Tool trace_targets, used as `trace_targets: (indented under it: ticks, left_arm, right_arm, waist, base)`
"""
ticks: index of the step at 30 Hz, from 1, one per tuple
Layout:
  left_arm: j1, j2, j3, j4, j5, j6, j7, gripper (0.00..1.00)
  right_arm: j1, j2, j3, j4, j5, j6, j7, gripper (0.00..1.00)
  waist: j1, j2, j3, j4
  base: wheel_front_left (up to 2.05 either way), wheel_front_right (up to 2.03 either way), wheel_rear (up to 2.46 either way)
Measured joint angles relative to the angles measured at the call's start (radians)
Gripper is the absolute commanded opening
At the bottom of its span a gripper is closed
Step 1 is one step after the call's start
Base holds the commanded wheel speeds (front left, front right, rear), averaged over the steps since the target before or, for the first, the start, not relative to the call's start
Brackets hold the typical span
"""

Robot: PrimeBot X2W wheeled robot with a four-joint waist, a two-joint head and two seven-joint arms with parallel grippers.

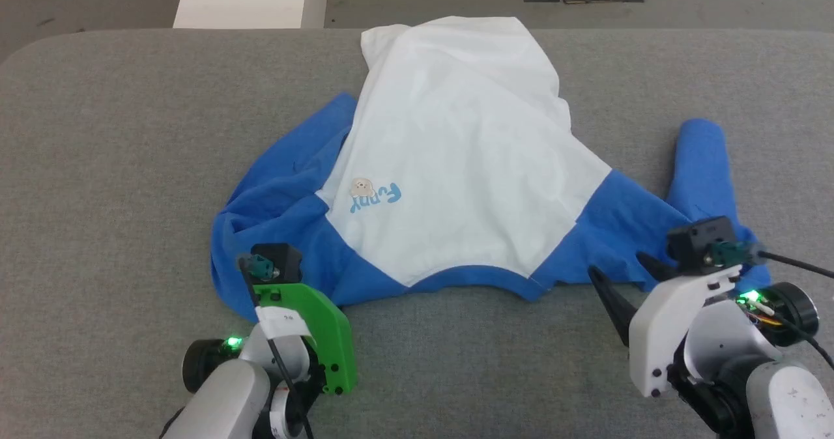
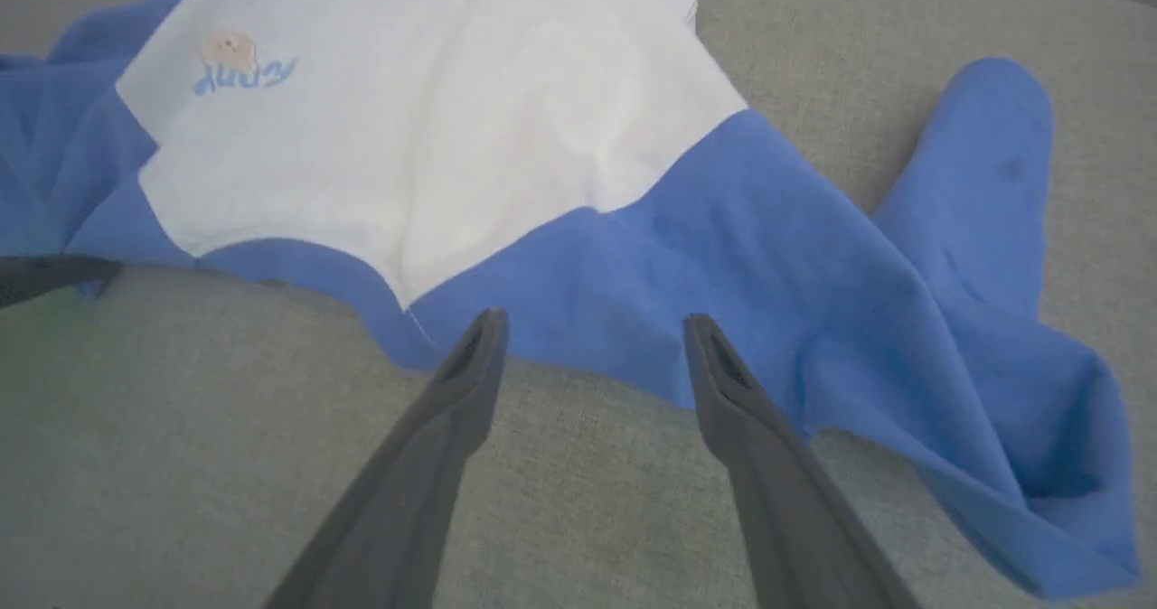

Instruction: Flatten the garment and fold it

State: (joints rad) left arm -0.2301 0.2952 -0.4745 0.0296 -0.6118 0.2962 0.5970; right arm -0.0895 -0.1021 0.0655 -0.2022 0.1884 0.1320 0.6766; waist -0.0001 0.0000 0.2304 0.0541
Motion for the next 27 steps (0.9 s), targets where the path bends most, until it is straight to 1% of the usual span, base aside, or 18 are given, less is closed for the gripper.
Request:
trace_targets:
  ticks: [2,6,11,16,23,24,25,26,27]
  left_arm:
    - [0.0,-0.003,-0.005,-0.006,0.0,0.0,0.0,0.0]
    - [0.0,-0.006,-0.01,-0.009,0.0,0.002,-0.008,0.0]
    - [-0.001,-0.013,-0.015,-0.01,0.002,0.003,-0.018,0.0]
    - [-0.003,-0.019,-0.018,-0.01,0.002,0.003,-0.028,0.0]
    - [-0.012,-0.028,-0.02,-0.005,0.002,-0.002,-0.04,0.0]
    - [-0.012,-0.028,-0.021,-0.003,0.002,-0.002,-0.044,0.0]
    - [-0.012,-0.029,-0.02,-0.002,0.002,-0.002,-0.045,0.0]
    - [-0.012,-0.03,-0.021,-0.001,0.002,-0.002,-0.045,0.0]
    - [-0.012,-0.03,-0.02,-0.001,0.002,-0.002,-0.046,0.0]
  right_arm:
    - [0.008,-0.027,0.016,0.003,-0.038,0.0,0.044,1.0]
    - [0.005,-0.035,0.026,0.031,-0.08,0.0,0.067,1.0]
    - [-0.026,-0.042,0.04,0.108,-0.115,0.0,0.079,1.0]
    - [-0.064,-0.037,0.029,0.176,-0.139,0.0,0.024,1.0]
    - [-0.095,-0.023,0.007,0.234,-0.16,0.0,-0.043,1.0]
    - [-0.096,-0.021,0.006,0.246,-0.16,0.0,-0.043,0.9]
    - [-0.096,-0.019,0.005,0.255,-0.16,0.0,-0.044,0.4]
    - [-0.096,-0.017,0.006,0.258,-0.158,0.0,-0.048,0.04]
    - [-0.098,-0.017,0.006,0.261,-0.153,0.0,-0.054,0.0]
  waist:
    - [0.0,0.0,0.003,0.007]
    - [0.0,0.0,0.013,0.015]
    - [0.0,0.0,0.028,0.024]
    - [0.0,0.0,0.046,0.032]
    - [0.0,0.0,0.062,0.038]
    - [0.0,0.0,0.062,0.037]
    - [0.0,0.0,0.062,0.035]
    - [0.0,0.0,0.062,0.034]
    - [0.0,0.0,0.062,0.034]
  base:
    - [0.0,0.0,0.0]
    - [0.0,0.0,0.0]
    - [0.0,0.0,0.0]
    - [0.0,0.0,0.0]
    - [0.0,0.0,0.0]
    - [0.0,0.0,0.0]
    - [0.0,0.0,0.0]
    - [0.0,0.0,0.0]
    - [0.0,0.0,0.0]
